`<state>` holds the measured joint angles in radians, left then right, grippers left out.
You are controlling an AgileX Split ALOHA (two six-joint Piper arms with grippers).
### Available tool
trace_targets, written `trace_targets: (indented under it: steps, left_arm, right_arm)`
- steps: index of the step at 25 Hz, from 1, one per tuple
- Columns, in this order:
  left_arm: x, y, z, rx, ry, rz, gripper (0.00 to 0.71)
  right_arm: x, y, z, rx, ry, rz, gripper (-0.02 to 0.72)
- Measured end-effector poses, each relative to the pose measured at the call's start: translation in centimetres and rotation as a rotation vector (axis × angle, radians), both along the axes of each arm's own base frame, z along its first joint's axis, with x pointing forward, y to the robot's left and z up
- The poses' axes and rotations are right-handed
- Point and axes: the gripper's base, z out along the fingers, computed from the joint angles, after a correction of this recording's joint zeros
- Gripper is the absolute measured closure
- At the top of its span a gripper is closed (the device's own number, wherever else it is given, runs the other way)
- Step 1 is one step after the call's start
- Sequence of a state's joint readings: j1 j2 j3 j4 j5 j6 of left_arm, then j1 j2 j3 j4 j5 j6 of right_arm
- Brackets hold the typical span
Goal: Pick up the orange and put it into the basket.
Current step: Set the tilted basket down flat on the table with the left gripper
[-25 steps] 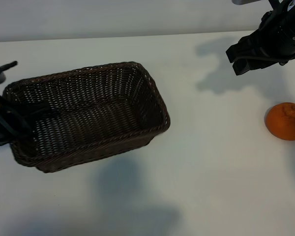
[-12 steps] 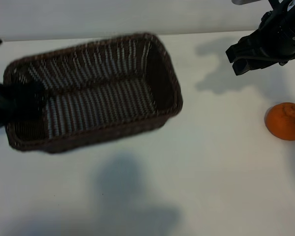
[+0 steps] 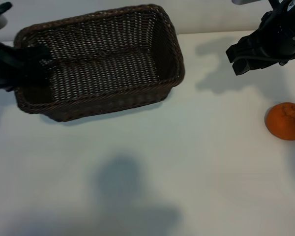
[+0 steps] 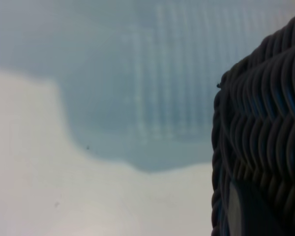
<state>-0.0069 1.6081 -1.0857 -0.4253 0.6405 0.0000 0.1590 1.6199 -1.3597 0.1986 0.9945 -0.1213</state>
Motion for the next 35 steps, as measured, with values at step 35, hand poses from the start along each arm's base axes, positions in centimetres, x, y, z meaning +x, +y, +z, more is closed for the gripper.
trace_targets:
  steps: [35]
  left_arm:
    - [7.1,-12.4,-8.8,0.051,0.079,-0.243,0.557]
  right_arm:
    - [-0.1,0.0,0.0,-0.001,0.007,0.001,0.203]
